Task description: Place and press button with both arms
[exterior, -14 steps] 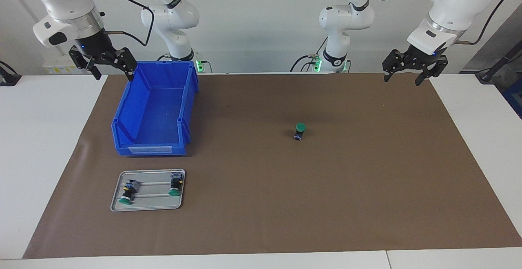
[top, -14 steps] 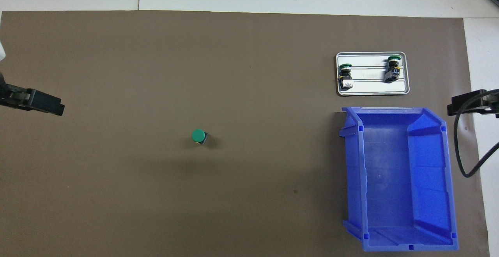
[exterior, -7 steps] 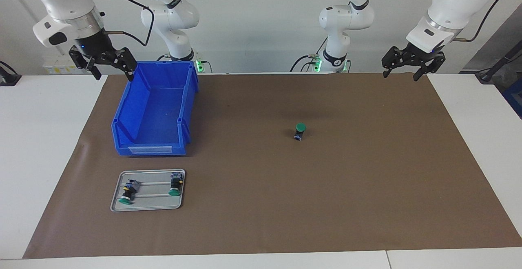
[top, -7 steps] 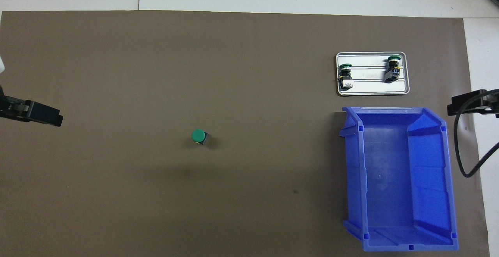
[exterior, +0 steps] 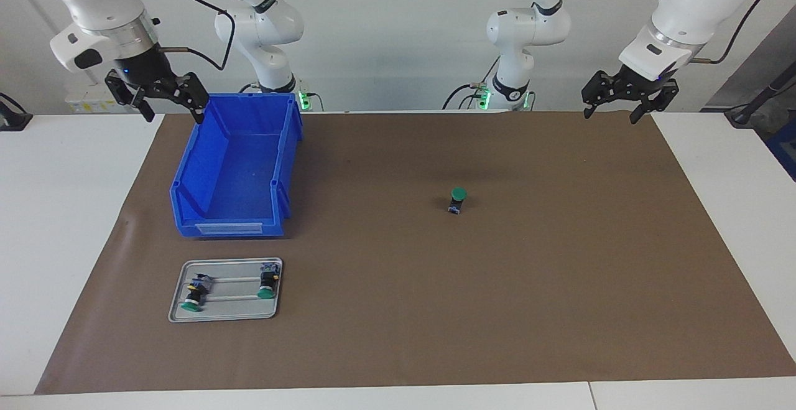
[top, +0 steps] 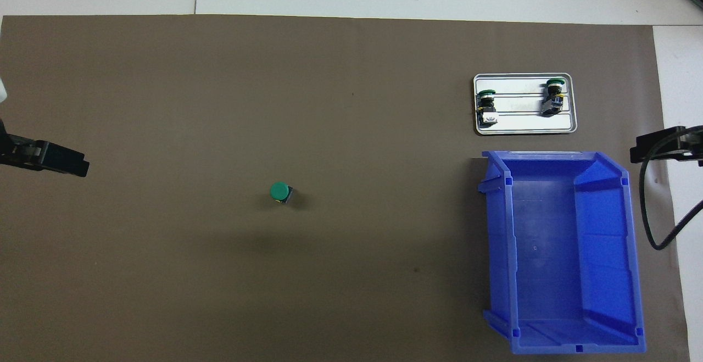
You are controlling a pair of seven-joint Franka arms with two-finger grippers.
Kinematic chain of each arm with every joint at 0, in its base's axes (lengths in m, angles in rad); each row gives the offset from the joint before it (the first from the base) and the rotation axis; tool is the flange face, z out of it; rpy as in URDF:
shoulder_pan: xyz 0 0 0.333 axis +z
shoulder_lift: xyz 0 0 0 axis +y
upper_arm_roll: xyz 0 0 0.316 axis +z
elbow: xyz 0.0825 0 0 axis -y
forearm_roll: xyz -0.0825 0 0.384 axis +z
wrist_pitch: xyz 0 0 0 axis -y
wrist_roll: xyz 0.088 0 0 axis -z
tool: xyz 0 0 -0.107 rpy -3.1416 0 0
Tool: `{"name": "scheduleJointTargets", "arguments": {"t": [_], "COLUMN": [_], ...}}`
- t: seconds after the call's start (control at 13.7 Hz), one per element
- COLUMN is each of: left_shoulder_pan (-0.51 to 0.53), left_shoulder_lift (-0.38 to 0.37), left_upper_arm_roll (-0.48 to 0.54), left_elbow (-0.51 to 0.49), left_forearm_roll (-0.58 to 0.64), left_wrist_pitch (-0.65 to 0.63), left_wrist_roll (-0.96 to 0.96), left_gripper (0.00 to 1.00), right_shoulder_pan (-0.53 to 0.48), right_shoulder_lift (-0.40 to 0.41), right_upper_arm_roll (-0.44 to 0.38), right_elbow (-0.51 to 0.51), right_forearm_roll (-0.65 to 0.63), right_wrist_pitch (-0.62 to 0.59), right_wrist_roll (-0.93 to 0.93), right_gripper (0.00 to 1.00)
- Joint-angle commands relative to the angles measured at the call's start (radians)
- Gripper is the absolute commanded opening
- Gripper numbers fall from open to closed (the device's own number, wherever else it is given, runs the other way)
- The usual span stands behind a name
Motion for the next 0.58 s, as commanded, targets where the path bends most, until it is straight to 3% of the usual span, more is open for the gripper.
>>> {"name": "scheduleJointTargets", "arguments": {"t": [0.0,0.51], "left_shoulder_pan": [0.01,0.01], "left_shoulder_lift": [-0.023,-0.026], "left_upper_arm_roll": [-0.008,-0.007], "left_elbow": [-0.029,-0.034], "left_forearm_roll": [0.004,0.007], "left_wrist_pitch": [0.039,0.032], "left_wrist_roll": [0.01,0.008], "left_gripper": [1.0,1.0], "right_shoulder_pan": [-0.003,-0.003], "right_shoulder_lift": [-0.021,-0.021], "right_upper_arm_roll": [0.0,0.0], "right_elbow": [-0.023,-0.023], "right_forearm_roll": [0.01,0.01], "right_wrist_pitch": [-0.003,-0.003], "right_wrist_roll": [-0.01,-0.01], "right_gripper": [1.0,1.0]}}
